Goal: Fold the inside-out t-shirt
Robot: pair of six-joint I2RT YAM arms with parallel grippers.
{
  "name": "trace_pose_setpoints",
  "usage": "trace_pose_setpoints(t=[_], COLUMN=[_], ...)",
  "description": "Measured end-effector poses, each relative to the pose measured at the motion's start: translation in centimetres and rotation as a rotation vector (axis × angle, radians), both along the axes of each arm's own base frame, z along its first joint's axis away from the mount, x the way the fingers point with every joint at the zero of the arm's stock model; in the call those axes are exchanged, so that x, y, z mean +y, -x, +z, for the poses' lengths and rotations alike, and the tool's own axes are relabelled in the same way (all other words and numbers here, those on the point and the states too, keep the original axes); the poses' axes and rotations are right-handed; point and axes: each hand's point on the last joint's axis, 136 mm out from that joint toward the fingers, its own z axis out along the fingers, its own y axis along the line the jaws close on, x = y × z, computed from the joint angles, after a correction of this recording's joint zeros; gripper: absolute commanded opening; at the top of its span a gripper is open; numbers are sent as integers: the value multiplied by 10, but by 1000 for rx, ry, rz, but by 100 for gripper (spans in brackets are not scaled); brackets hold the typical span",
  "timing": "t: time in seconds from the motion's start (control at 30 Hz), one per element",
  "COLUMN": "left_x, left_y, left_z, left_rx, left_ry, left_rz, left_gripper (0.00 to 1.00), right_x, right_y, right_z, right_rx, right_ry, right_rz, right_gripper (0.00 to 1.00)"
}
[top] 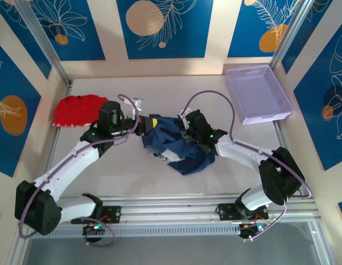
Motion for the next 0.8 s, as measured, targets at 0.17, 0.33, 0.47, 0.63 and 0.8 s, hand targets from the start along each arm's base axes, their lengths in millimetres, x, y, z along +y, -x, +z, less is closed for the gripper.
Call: trace_pose_setpoints(t=[0.17,0.33,0.47,0.63,0.8], left_x=[42,61,63,44,3], left_y=[-16,-25,-14,25,47], left_z=[-39,-81,-100,-80,-61], left_rx=[18,67,52,-105,-224], left_ry=[-197,-372,-463,-468,-389], left_rz=[227,304,310,234,70], left_gripper=[15,30,47,58,62], right_x=[12,32,41,39,37], right_y=[20,54,68,71,70], right_z=[30,75,89,93,93], right_rx=[94,214,328,432,494], right_ry=[-195,-468,-602,-701,-748], right_rz=[138,286,333,318,296], right_gripper=[0,0,0,0,0])
